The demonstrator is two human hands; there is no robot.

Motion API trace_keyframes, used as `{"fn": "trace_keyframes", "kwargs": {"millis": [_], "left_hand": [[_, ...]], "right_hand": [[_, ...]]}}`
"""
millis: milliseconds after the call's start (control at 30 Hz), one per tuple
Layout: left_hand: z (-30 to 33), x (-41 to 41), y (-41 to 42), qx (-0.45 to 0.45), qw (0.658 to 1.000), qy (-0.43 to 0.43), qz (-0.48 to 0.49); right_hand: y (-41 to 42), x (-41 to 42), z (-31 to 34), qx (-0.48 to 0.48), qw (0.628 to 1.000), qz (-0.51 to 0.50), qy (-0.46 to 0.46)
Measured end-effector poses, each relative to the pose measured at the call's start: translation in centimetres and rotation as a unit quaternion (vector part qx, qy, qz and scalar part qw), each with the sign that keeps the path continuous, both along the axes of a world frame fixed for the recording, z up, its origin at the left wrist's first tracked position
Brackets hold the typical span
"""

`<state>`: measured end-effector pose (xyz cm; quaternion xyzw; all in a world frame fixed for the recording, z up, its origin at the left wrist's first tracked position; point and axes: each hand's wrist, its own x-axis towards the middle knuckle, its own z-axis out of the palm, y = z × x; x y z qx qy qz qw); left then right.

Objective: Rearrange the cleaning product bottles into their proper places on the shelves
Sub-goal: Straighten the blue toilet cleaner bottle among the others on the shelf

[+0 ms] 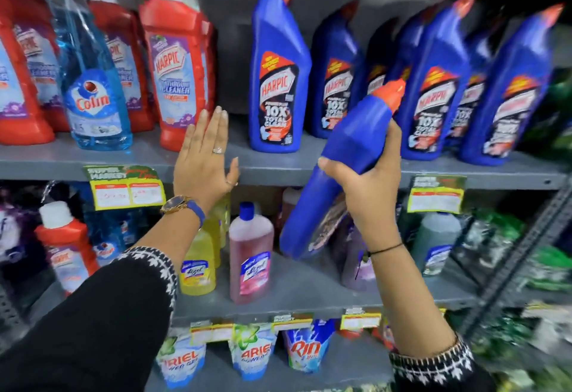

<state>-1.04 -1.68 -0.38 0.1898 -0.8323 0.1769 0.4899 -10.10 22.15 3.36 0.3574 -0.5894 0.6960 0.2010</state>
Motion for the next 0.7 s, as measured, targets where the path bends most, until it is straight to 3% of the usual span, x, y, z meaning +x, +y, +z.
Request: {"fn": "trace_keyframes", "kwargs": {"millis": [233, 533, 700], "left_hand": [[0.2, 0.1, -0.1, 0.021, 1.000, -0.007, -0.022], [0.3, 0.2, 0.2, 0.022, 1.000, -0.004, -0.020], [0.2, 0.2, 0.2, 0.020, 1.000, 0.000, -0.025]], "right_hand": [[-0.2, -1.5, 9.2, -0.030, 0.999, -0.014, 0.018], [-2.3, -5.0, 13.5, 0.055, 0.985, -0.156, 0.041], [-4.4, -8.4, 13.6, 0.141, 0.964, -0.225, 0.002]]}}
